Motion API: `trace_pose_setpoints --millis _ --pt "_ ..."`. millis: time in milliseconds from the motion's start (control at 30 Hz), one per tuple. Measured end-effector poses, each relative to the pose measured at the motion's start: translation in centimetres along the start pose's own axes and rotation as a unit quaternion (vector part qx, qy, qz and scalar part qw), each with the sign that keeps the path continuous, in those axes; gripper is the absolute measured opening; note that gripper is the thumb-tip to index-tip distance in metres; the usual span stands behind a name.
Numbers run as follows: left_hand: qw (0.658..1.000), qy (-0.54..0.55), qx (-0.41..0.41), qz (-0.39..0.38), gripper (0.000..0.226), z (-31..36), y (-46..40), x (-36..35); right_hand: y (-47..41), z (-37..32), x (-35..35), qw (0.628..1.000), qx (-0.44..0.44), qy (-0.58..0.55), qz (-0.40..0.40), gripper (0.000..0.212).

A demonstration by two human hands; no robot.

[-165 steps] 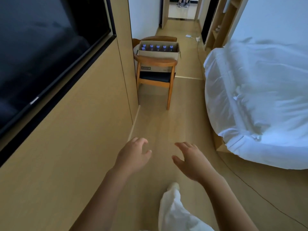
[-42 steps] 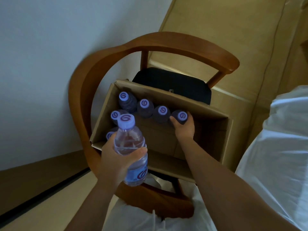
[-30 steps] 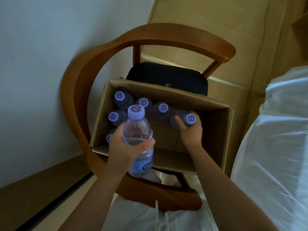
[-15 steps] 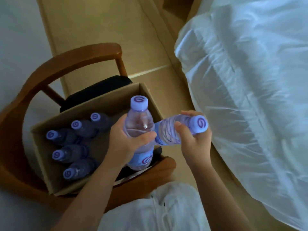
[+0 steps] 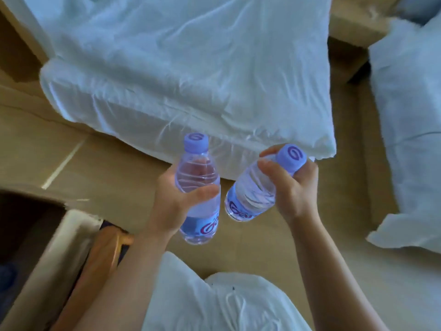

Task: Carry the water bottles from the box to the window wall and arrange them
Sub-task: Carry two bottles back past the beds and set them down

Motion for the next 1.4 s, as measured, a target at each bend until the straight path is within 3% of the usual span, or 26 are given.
trace_pose_setpoints --millis 133,267,367,567,800,933,1067,1167,1400 --pt "0.994 -0.029 0.010 -0.101 0.043 -0.1 -0.2 -10.3 1.8 0.0 9.9 0.996 -0.010 0.020 0.090 0.004" --pt "0.978 -0.073 0.021 -0.197 0.046 0.1 -0.6 -18.4 3.4 -0.2 17.5 0.986 0.002 0.057 0.159 0.033" --pt "0.964 -0.121 0.011 -0.237 0.053 0.3 -1.6 -23.5 3.9 0.2 22.3 0.973 0.005 0.072 0.220 0.040" --pt "0.939 -0.154 -0.006 -0.306 0.048 0.6 -5.3 -34.0 2.3 1.9 30.1 0.949 -0.005 0.093 0.301 0.014" --pt "0.880 -0.200 -0.047 -0.429 0.052 2.2 -10.1 -48.0 -2.3 3.8 39.1 0.916 -0.005 0.113 0.386 0.012" --pt "0.833 -0.218 -0.046 -0.506 0.049 2.5 -11.3 -56.1 -2.8 4.5 44.5 0.870 -0.012 0.130 0.476 0.006" --pt "0.785 -0.215 -0.058 -0.578 0.070 1.8 -10.6 -63.7 -1.4 4.8 49.4 0.813 -0.032 0.184 0.551 0.006" --pt "0.754 -0.218 -0.039 -0.618 0.067 0.2 -9.1 -68.6 0.6 4.8 52.9 0.777 -0.048 0.211 0.591 0.013" --pt "0.717 -0.228 0.006 -0.658 0.057 -4.6 -3.8 -80.7 6.6 4.9 63.2 0.720 -0.080 0.249 0.643 0.026"
Point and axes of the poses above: each hand's wrist, its own y-axis away from the middle knuckle, its own x-axis out of the back of the hand, z = x × y, the point moved 10 cm from there along -y, towards the middle knuckle, and after that the axes turned 11 degrees about x, right-handed, at the moved point
